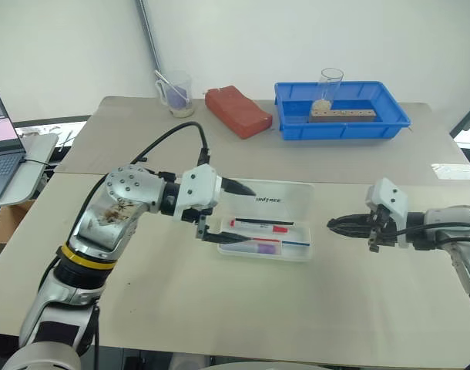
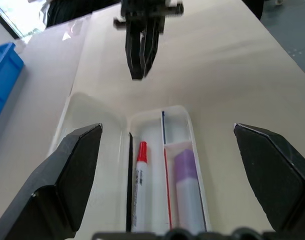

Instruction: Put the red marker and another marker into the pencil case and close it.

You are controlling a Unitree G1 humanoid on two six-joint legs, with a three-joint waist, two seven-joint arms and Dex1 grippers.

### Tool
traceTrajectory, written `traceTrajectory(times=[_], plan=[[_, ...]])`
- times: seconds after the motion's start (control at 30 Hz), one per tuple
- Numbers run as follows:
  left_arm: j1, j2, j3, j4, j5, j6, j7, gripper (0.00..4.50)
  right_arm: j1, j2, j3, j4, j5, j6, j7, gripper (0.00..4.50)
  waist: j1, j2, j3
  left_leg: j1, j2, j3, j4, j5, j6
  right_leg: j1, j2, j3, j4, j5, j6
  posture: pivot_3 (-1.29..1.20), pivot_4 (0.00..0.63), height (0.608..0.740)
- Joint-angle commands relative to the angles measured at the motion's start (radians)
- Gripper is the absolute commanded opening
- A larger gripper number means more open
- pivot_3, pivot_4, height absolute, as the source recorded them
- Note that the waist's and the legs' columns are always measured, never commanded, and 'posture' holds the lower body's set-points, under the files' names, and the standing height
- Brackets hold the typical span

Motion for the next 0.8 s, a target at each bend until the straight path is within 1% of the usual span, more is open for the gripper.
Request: traceTrajectory(times=[0.03, 0.13, 0.23, 0.43, 0.6, 0.67, 0.7, 0.77, 0.8], plan=[[0.047, 0.076, 0.02, -0.055, -0.021, -0.004, -0.066, 4.5, -0.051, 0.028, 0.085, -0.086, -0.002, 0.041, -0.016, 0.26, -0.002, -0.001, 0.001, 0.0, 0.0, 0.0, 0.0, 0.0, 0.0, -0.001, 0.0, 0.0, 0.0, 0.0, 0.0, 0.0, 0.15, 0.74], [0.067, 0.098, 0.019, -0.083, -0.03, 0.006, -0.077, 4.5, -0.082, 0.065, 0.157, -0.066, -0.049, 0.028, -0.042, 0.26, 0.007, -0.002, 0.001, 0.0, 0.0, 0.0, 0.0, 0.0, 0.0, -0.001, 0.0, 0.0, 0.0, 0.0, -0.001, 0.0, 0.15, 0.74], [0.059, 0.079, 0.019, -0.096, -0.024, 0.013, -0.05, 4.5, -0.093, 0.074, 0.213, -0.02, -0.099, -0.024, -0.027, 0.26, 0.022, -0.004, 0.003, -0.001, -0.001, 0.0, 0.001, 0.0, 0.0, -0.004, -0.002, 0.0, -0.002, 0.0, -0.001, 0.0, 0.15, 0.74], [0.071, 0.076, 0.023, -0.109, -0.022, 0.021, -0.034, 4.5, -0.104, 0.057, 0.238, 0.002, -0.121, -0.059, 0.031, 0.26, 0.023, -0.004, 0.003, -0.001, -0.002, 0.001, 0.001, 0.0, 0.0, -0.002, -0.002, 0.001, 0.0, 0.0, -0.001, 0.0, 0.15, 0.74], [0.07, 0.072, 0.021, -0.107, -0.019, 0.021, -0.023, 4.5, -0.117, 0.067, 0.25, 0.016, -0.139, -0.072, 0.038, 0.26, 0.018, -0.004, 0.003, -0.001, 0.0, 0.0, 0.0, 0.0, 0.0, -0.002, 0.0, 0.001, 0.001, 0.0, -0.001, 0.0, 0.15, 0.74], [0.067, 0.07, 0.019, -0.106, -0.017, 0.021, -0.02, 4.5, -0.116, 0.067, 0.25, 0.015, -0.137, -0.062, 0.044, 1.3, 0.016, -0.004, 0.003, -0.001, 0.0, 0.0, 0.0, 0.0, 0.0, -0.002, 0.0, 0.001, 0.001, -0.001, -0.001, 0.0, 0.15, 0.74], [0.065, 0.069, 0.018, -0.104, -0.015, 0.021, -0.018, 4.5, -0.116, 0.064, 0.25, 0.013, -0.135, -0.059, 0.048, 1.58, 0.017, -0.004, 0.003, -0.001, 0.0, 0.001, 0.0, 0.0, 0.0, -0.002, 0.0, 0.001, 0.001, -0.001, -0.001, 0.0, 0.15, 0.74], [0.058, 0.065, 0.016, -0.096, -0.012, 0.019, -0.015, 4.5, -0.116, 0.059, 0.243, 0.009, -0.129, -0.052, 0.056, 2.34, 0.017, -0.004, 0.003, -0.001, 0.0, 0.001, 0.0, 0.0, 0.0, -0.002, 0.0, 0.001, 0.001, -0.001, -0.001, 0.0, 0.15, 0.74], [0.054, 0.063, 0.016, -0.092, -0.01, 0.018, -0.014, 4.5, -0.115, 0.054, 0.239, 0.005, -0.125, -0.05, 0.061, 2.65, 0.017, -0.004, 0.003, -0.001, 0.0, 0.001, 0.0, 0.0, 0.0, -0.002, 0.0, 0.001, 0.001, 0.0, -0.001, 0.0, 0.15, 0.74]])
